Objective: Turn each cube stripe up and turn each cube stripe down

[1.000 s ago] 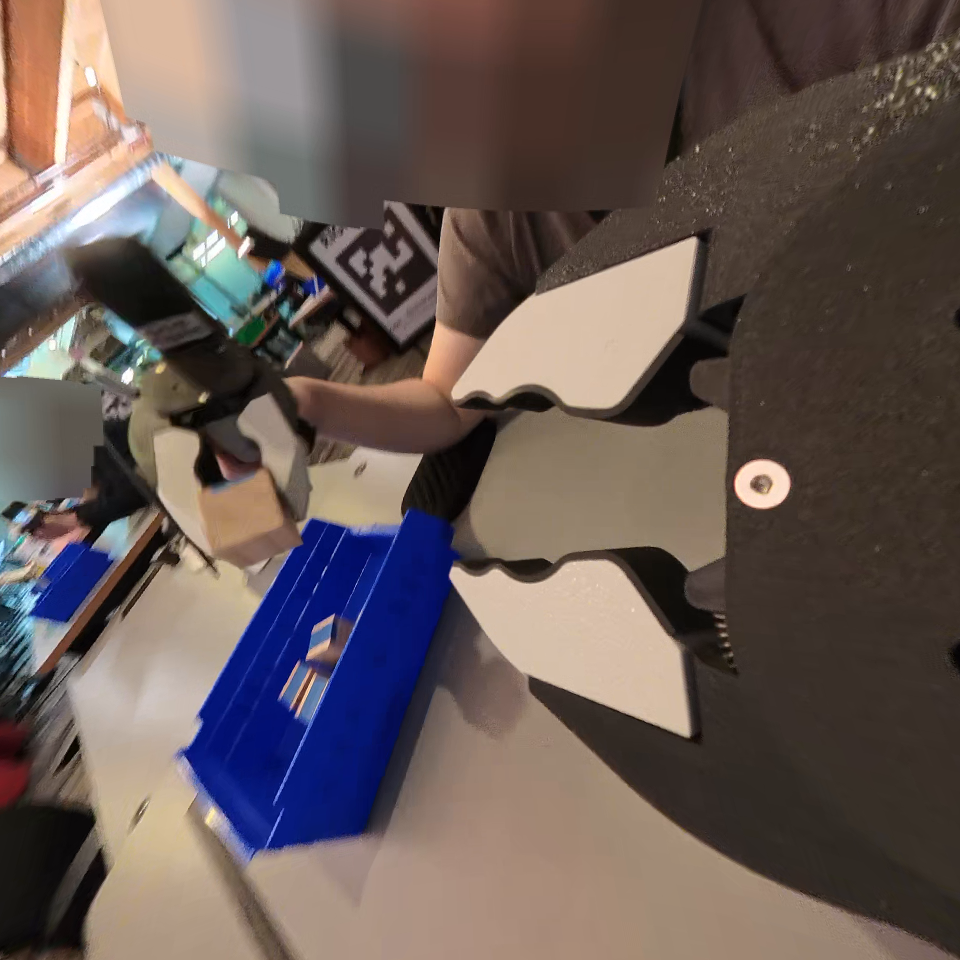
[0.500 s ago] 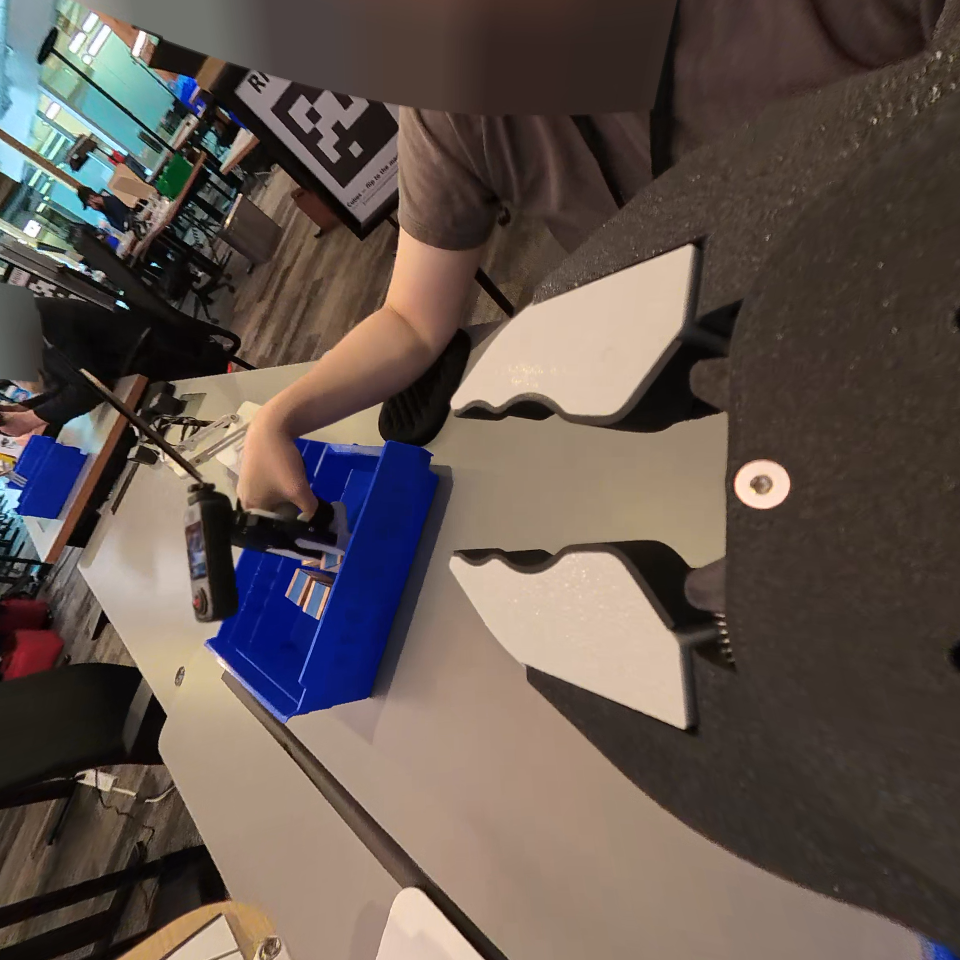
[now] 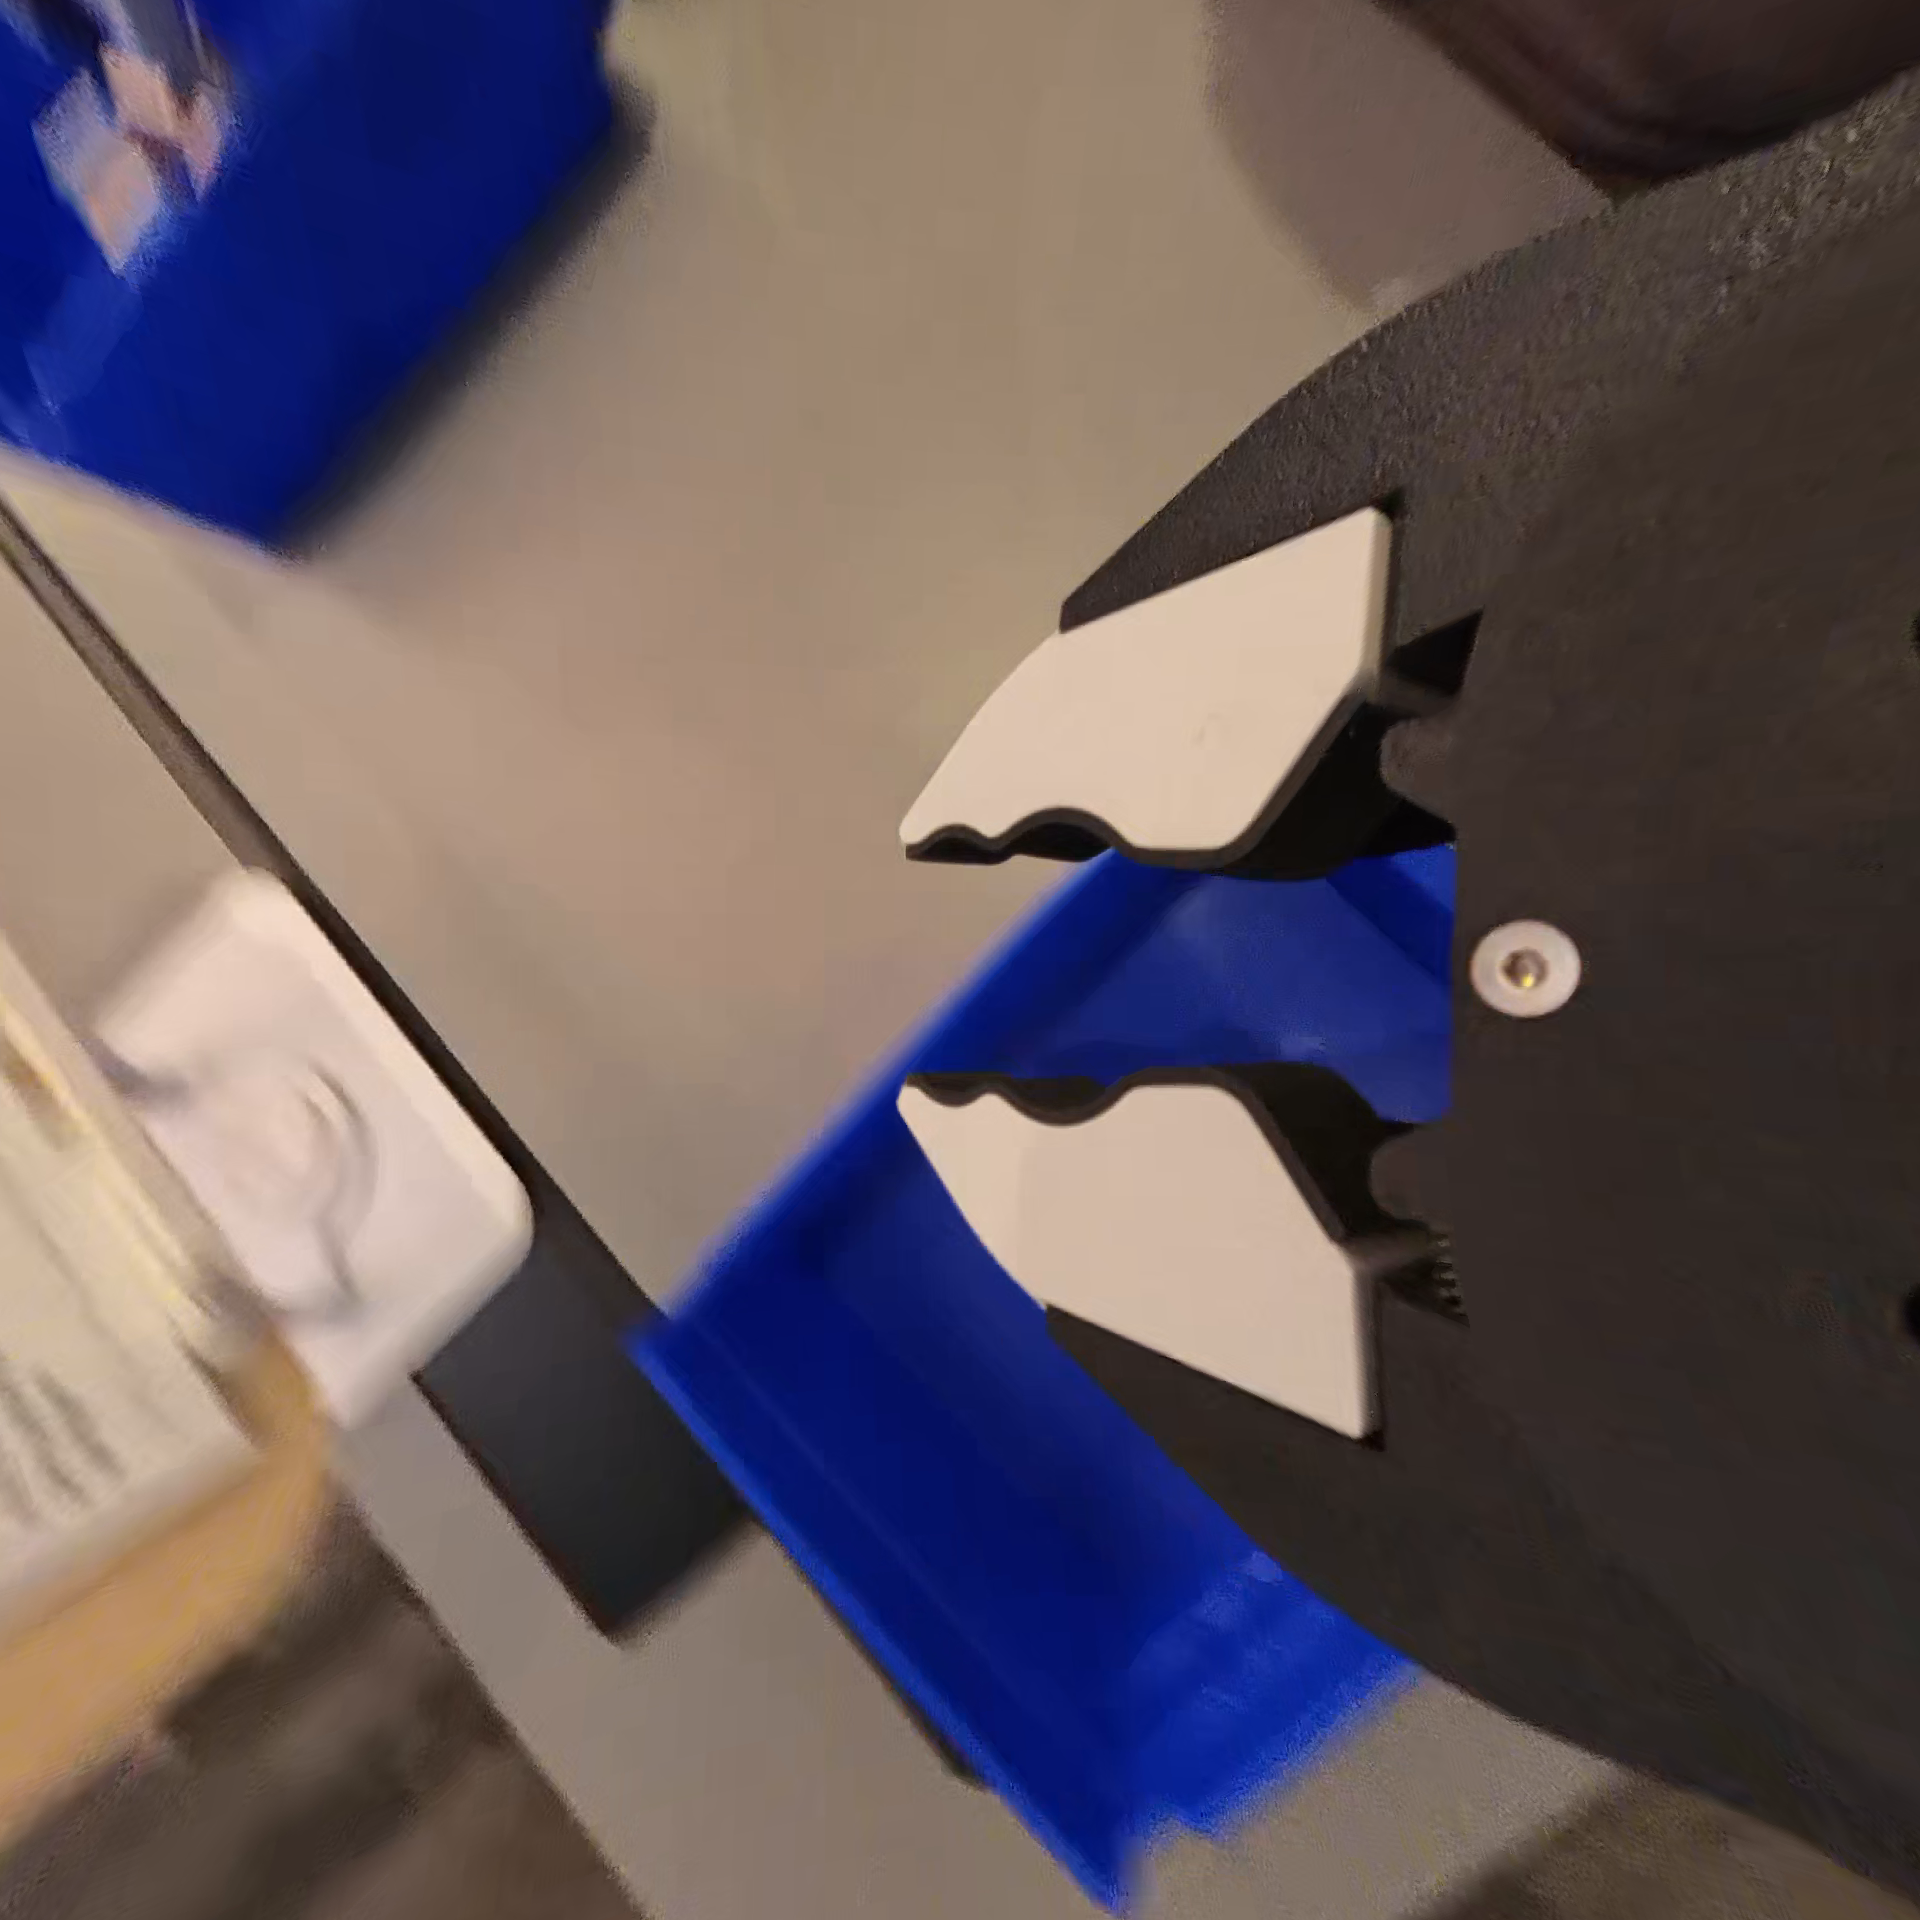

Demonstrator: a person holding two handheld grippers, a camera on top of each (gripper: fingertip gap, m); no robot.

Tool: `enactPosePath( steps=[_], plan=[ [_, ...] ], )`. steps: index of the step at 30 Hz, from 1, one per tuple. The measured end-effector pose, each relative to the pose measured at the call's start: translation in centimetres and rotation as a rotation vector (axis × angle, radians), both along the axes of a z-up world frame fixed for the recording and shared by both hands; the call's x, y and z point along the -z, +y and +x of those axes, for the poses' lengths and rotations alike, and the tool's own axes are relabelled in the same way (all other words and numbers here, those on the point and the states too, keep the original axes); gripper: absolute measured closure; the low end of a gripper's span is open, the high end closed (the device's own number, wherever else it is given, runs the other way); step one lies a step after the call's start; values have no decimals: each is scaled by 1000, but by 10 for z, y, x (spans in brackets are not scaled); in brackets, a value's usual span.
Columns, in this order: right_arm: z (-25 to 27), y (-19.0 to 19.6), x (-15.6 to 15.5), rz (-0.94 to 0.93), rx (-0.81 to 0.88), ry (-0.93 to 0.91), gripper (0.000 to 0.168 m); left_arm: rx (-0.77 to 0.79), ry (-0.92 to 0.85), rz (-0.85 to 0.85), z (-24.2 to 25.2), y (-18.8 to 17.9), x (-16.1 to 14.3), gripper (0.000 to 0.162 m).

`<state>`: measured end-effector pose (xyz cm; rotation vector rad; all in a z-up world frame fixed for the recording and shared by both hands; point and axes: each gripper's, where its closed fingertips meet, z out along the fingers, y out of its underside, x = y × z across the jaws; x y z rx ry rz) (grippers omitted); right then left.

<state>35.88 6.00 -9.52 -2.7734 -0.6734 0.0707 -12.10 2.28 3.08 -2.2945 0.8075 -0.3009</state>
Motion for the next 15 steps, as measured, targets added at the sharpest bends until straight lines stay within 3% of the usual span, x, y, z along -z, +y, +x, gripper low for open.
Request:
enactPosePath(
  steps=[5,15],
  plan=[
    [3,0,4,-13,-12,-27,117,-315,95,-199,-86,5,44,124],
    [2,0,7,-19,-33,-38,117,-417,301,-512,-137,1,129,116]
  ],
)
